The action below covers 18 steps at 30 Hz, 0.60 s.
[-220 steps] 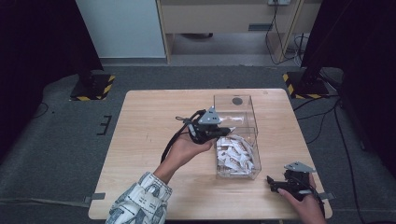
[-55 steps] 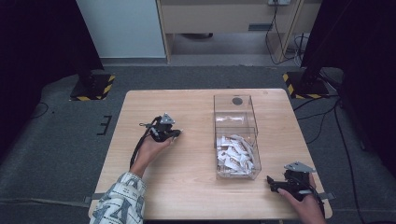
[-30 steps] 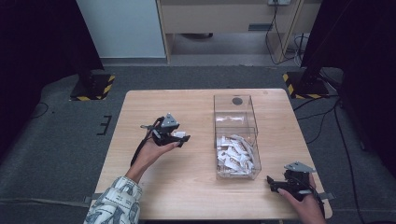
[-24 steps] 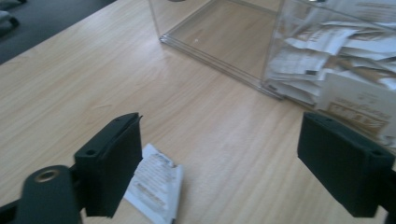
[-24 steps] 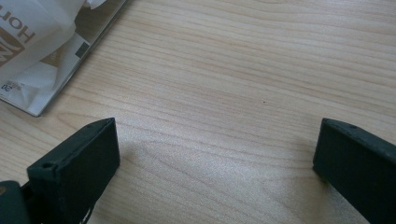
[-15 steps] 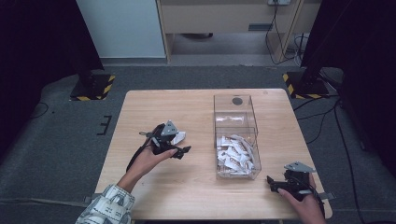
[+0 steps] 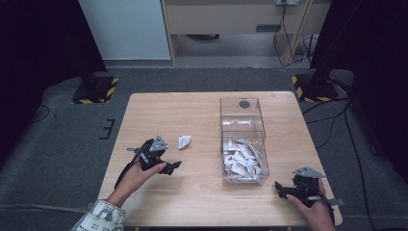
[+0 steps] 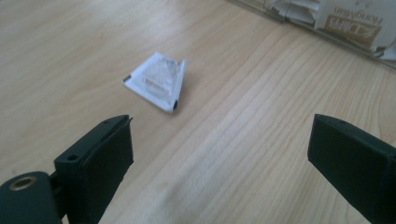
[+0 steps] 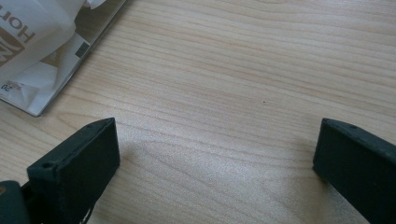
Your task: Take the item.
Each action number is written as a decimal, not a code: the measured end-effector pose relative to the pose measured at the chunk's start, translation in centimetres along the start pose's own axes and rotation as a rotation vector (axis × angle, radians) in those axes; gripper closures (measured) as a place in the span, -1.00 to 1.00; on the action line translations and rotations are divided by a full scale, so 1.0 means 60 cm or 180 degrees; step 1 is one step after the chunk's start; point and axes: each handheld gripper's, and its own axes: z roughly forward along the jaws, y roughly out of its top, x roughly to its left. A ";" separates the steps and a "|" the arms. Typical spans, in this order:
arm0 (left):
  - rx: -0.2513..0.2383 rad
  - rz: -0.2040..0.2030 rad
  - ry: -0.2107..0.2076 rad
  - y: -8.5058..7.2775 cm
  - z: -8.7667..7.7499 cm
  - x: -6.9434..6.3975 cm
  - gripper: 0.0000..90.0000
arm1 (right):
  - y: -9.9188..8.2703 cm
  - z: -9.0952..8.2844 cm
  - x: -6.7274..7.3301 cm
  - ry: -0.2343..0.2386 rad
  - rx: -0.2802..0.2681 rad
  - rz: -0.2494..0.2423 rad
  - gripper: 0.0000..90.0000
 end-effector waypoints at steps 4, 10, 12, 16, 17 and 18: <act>0.0082 -0.0043 -0.0014 -0.030 -0.003 0.000 -0.87 | 0.000 0.000 0.000 -0.0001 0.0001 0.0002 -0.98; 0.0220 -0.0104 0.0076 -0.067 -0.010 0.007 -0.88 | 0.000 0.000 0.000 -0.0002 0.0001 0.0003 -0.98; 0.0224 -0.0121 0.0132 -0.077 -0.008 0.013 -0.90 | 0.000 0.000 0.000 -0.0004 0.0001 0.0004 -0.98; 0.0301 -0.0148 0.0198 -0.088 0.000 0.019 -0.90 | 0.000 0.000 0.000 -0.0004 0.0002 0.0003 -0.98; 0.0306 -0.0134 0.0206 -0.089 0.000 0.020 -0.90 | 0.000 0.000 0.000 -0.0006 0.0000 0.0005 -0.98; 0.0293 -0.0130 0.0222 -0.091 -0.001 0.022 -0.90 | 0.000 0.000 0.000 -0.0005 0.0000 0.0006 -0.98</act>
